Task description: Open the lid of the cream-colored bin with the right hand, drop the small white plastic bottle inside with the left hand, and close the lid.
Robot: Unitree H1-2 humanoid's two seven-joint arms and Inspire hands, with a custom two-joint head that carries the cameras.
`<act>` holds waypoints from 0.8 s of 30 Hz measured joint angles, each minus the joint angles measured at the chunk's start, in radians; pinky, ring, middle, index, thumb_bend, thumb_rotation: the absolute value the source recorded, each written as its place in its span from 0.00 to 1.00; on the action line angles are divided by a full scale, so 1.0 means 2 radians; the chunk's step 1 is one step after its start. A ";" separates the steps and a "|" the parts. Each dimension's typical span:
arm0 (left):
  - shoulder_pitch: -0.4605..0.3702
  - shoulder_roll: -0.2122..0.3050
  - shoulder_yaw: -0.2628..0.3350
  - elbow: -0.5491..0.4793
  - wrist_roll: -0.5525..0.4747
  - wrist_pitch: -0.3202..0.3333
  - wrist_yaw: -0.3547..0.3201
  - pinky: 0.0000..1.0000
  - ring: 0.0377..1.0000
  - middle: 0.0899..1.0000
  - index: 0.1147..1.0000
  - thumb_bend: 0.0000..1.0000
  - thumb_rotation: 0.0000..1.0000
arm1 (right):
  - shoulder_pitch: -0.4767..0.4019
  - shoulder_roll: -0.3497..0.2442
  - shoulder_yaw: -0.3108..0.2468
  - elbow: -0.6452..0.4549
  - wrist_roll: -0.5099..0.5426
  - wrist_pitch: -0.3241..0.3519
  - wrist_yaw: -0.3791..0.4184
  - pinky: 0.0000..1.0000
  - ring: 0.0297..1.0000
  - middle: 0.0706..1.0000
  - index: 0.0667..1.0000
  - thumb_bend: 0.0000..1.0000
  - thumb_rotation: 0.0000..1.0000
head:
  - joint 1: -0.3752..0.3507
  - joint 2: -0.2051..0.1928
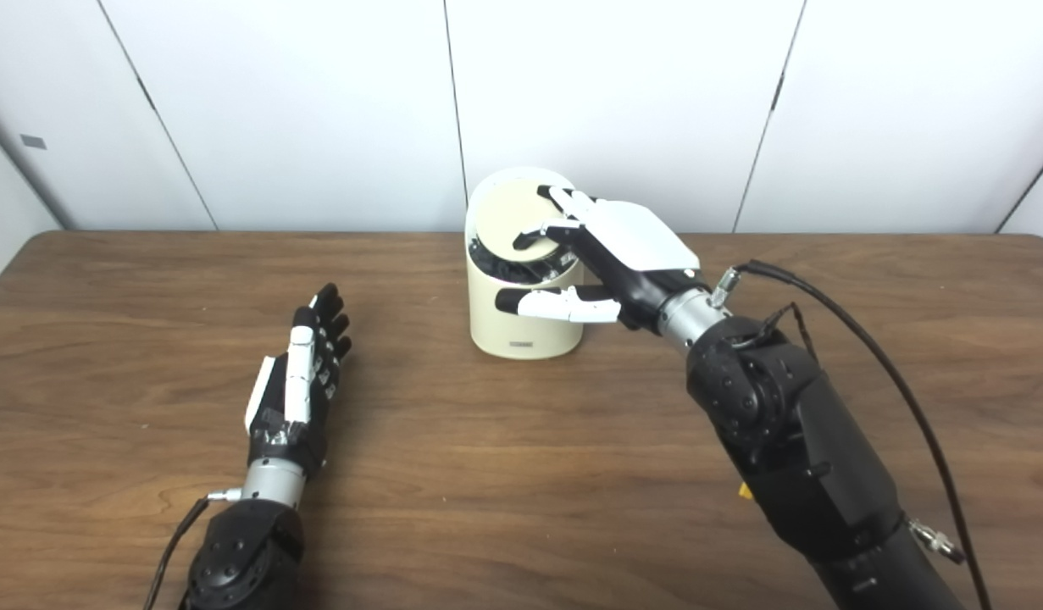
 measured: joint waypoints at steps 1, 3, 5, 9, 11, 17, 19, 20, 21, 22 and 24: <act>0.000 0.000 0.000 0.000 0.000 0.000 0.000 1.00 1.00 1.00 1.00 0.55 1.00 | 0.000 0.000 0.000 0.000 -0.001 0.000 0.000 1.00 1.00 1.00 0.70 0.64 1.00 | 0.001 0.001; 0.000 0.000 0.000 0.000 0.000 0.000 0.001 1.00 1.00 1.00 1.00 0.55 1.00 | 0.000 0.000 0.000 0.000 -0.001 0.000 0.000 1.00 1.00 1.00 0.70 0.64 1.00 | 0.002 0.002; 0.000 0.000 0.000 0.000 0.000 0.000 0.001 1.00 1.00 1.00 1.00 0.55 1.00 | 0.000 0.000 0.000 0.000 -0.001 0.000 0.000 1.00 1.00 1.00 0.71 0.64 1.00 | 0.002 0.002; 0.000 0.000 0.000 0.000 0.000 0.000 0.002 1.00 1.00 1.00 1.00 0.55 1.00 | 0.000 -0.002 0.000 0.000 -0.002 0.000 0.002 1.00 1.00 1.00 0.72 0.66 1.00 | 0.002 0.003; 0.000 0.000 0.000 0.000 0.000 0.000 0.002 1.00 1.00 1.00 1.00 0.55 1.00 | 0.000 -0.002 0.000 0.000 -0.002 0.000 0.004 1.00 1.00 1.00 0.72 0.66 1.00 | 0.002 0.002; 0.000 0.000 -0.001 -0.001 -0.001 0.000 0.001 1.00 1.00 1.00 1.00 0.56 1.00 | 0.000 -0.003 0.001 -0.002 -0.005 0.001 0.008 1.00 1.00 1.00 0.74 0.67 1.00 | 0.001 0.002; 0.000 0.000 -0.001 -0.001 -0.001 0.000 0.001 1.00 1.00 1.00 1.00 0.56 1.00 | 0.000 -0.003 0.001 -0.003 -0.004 0.002 0.009 1.00 1.00 1.00 0.75 0.68 1.00 | 0.001 0.002; 0.000 0.000 -0.001 -0.001 -0.001 0.000 0.001 1.00 1.00 1.00 1.00 0.55 1.00 | 0.000 -0.003 0.000 -0.003 -0.003 0.003 0.011 1.00 1.00 1.00 0.77 0.69 1.00 | 0.001 0.002; 0.000 0.000 -0.001 -0.001 -0.001 0.000 0.001 1.00 1.00 1.00 1.00 0.55 1.00 | 0.001 -0.003 -0.001 -0.004 -0.002 0.004 0.012 1.00 1.00 1.00 0.79 0.70 1.00 | 0.001 0.002; 0.000 0.000 -0.001 -0.001 -0.001 0.000 0.001 1.00 1.00 1.00 1.00 0.55 1.00 | 0.001 -0.003 -0.002 -0.006 -0.001 0.006 0.016 1.00 1.00 1.00 0.80 0.70 1.00 | 0.001 0.002; 0.000 0.000 -0.001 -0.001 -0.002 0.000 0.001 1.00 1.00 1.00 1.00 0.56 1.00 | 0.002 -0.002 -0.004 -0.015 0.000 0.010 0.024 1.00 1.00 1.00 0.82 0.69 1.00 | 0.001 0.002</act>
